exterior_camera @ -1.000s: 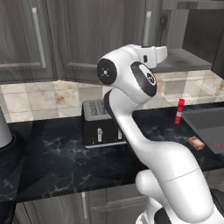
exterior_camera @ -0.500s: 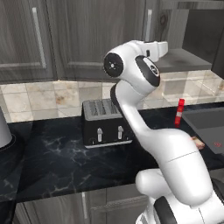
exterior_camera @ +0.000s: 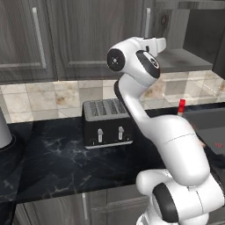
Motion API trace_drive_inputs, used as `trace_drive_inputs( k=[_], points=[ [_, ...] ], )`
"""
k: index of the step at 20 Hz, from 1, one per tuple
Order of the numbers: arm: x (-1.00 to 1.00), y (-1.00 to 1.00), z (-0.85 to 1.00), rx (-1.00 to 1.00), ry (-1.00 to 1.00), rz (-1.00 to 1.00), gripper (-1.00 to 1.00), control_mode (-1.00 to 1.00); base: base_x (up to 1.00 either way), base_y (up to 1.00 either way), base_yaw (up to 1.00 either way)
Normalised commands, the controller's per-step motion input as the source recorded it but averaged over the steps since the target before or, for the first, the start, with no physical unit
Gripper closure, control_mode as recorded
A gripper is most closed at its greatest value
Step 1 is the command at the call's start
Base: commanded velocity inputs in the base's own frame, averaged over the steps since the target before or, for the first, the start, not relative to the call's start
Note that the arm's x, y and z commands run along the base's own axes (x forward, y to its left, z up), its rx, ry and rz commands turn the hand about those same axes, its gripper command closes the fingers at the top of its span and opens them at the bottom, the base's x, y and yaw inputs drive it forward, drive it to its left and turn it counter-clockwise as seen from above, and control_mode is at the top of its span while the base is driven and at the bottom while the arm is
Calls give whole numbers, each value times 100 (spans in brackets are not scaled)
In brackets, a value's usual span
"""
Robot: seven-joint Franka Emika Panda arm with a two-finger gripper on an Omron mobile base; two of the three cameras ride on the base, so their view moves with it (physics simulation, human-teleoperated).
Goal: Open the cabinet. Pick the bar soap and place it next to the sink. Then close the cabinet.
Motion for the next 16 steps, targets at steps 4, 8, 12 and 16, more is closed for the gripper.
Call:
trace_drive_inputs(
  k=[4, 8, 12, 16],
  points=[
    [38, -16, 0, 0, 0, 0, -100, -100, 0, 0, 0],
    [51, -13, 0, 0, 0, 0, -100, -100, 0, 0, 0],
    [54, -13, 0, 1, 0, 0, -100, -100, 0, 0, 0],
    [48, -9, 0, 1, 0, 0, -100, -100, 0, 0, 0]
  ],
)
